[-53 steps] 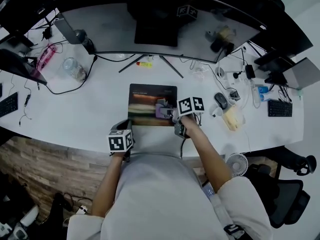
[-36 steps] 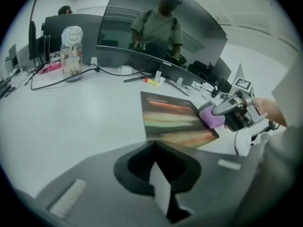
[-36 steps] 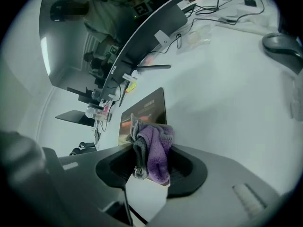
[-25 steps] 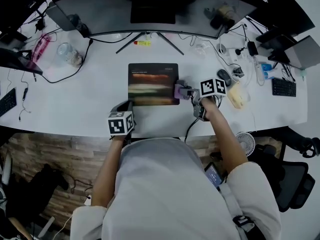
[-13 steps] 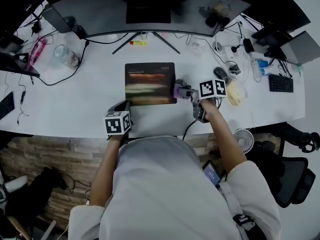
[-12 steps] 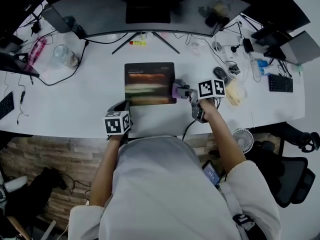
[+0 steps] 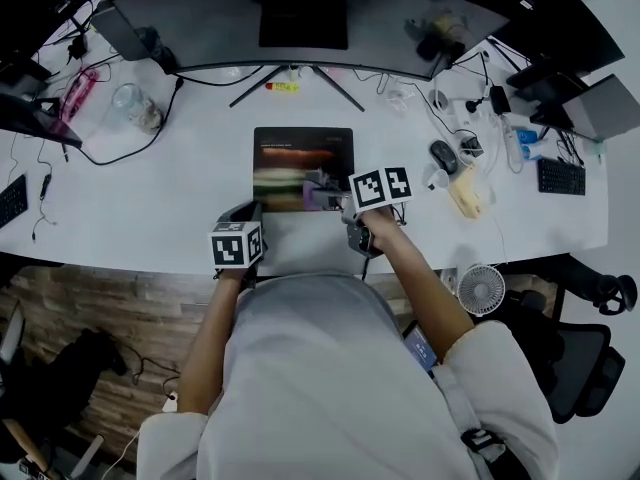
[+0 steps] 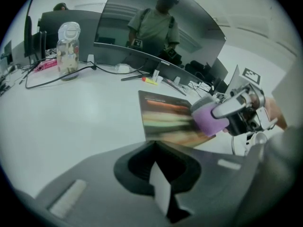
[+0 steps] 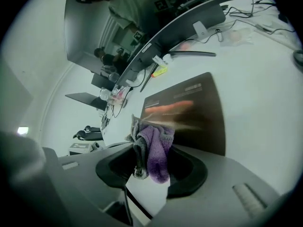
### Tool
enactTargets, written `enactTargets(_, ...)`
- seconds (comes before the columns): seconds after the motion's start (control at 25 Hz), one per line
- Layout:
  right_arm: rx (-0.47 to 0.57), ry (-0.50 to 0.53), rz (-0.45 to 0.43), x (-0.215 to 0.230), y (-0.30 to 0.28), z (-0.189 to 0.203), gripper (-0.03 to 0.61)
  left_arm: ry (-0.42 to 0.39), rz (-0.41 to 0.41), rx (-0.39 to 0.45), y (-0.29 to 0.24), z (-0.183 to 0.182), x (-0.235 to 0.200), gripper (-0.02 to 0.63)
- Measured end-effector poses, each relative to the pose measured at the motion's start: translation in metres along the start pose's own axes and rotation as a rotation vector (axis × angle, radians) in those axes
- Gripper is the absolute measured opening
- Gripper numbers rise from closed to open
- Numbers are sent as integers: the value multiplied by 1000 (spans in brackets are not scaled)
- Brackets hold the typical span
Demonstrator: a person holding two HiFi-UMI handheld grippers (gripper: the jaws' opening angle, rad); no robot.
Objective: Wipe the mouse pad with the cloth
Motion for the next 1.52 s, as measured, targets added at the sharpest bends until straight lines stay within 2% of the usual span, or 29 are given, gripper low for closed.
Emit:
enactTargets(0.2,-33,67,-22,-31,-29,3,184,-8,-5,5,0,0,0,0)
enactTargets(0.64,-54,77,-27,-60,-62,4,183,-4,-3,6,0,0,-1,0)
enactTargets(0.92,-67,98,-2,-59,-72,10,183,-7,-3,3,0,1,-1,0)
enactTargets(1.12,-69,45,-12,-52,-72,10,183,-4,-1,3,-1,0,-1,0)
enactTargets(1.52,-87,20,-17,-44,-67,9,184,-5,1,0,0,0,-1,0)
Point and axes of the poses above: the fingertips, and each gripper's own axes: y backward along the fingers, x to its right, z out of its underside, the point moved 10 cm from there along y, backward along the fingers, and after that the axes turned 6 degrees about z, right-handed, at the moved point
